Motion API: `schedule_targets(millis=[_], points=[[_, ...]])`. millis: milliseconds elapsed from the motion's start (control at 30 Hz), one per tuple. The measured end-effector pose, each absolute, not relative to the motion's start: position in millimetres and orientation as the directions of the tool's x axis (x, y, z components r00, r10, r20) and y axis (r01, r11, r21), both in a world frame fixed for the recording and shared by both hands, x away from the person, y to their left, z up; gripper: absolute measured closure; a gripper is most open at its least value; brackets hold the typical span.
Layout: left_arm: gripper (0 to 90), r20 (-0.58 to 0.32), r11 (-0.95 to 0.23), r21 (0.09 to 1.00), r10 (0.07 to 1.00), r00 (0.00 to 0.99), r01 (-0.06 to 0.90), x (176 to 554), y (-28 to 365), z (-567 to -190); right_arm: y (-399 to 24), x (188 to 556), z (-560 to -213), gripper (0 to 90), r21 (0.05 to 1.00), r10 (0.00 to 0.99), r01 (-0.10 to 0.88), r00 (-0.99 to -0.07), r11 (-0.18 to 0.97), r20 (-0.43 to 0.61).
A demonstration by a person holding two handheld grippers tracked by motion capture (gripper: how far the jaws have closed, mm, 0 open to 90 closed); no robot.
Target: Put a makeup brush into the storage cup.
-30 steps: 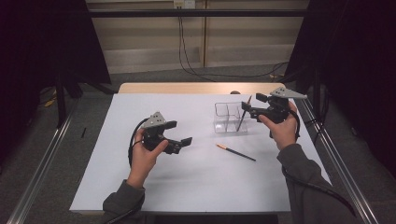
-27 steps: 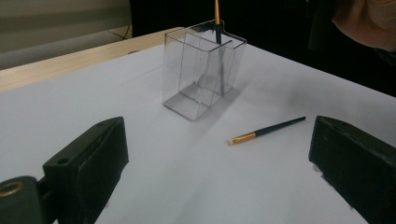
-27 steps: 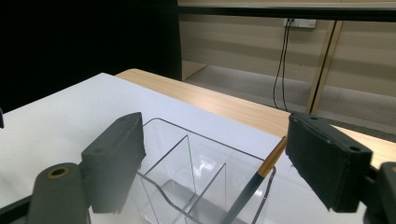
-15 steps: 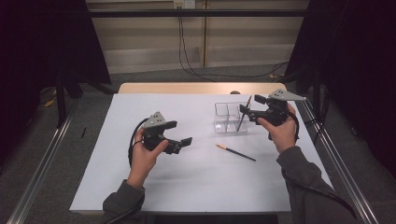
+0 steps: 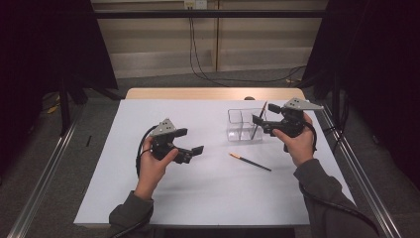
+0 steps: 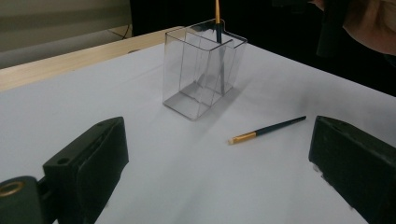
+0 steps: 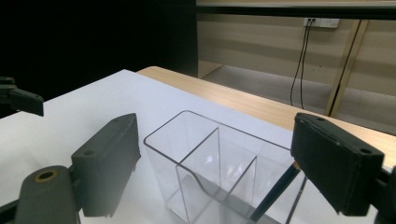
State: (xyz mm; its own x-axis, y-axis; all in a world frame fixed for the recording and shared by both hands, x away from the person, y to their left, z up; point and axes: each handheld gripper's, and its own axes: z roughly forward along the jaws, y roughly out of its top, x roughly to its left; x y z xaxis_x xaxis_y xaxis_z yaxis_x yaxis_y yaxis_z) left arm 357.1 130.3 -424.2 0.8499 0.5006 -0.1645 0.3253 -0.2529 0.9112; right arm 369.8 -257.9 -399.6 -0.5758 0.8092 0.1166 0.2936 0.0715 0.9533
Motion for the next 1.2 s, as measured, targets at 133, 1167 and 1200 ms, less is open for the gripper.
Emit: schedule_targets(millis=[133, 1167, 1200], points=[[4.4, -0.172, -0.241, 0.914, 0.495, 0.852, 0.325, 357, 130, -424, -256, 368, -400, 14.9, 0.953, 0.804, 0.289, -0.586, 0.086, 0.105], [4.5, -0.172, -0.254, 0.91, 0.49, 0.855, 0.328, 361, 127, -427, -248, 356, -409, 13.9, 0.942, 0.762, 0.311, -0.638, 0.122, 0.112], [4.5, -0.174, -0.252, 0.91, 0.49, 0.854, 0.329, 362, 127, -427, -248, 356, -410, 13.9, 0.942, 0.762, 0.313, -0.638, 0.123, 0.113]])
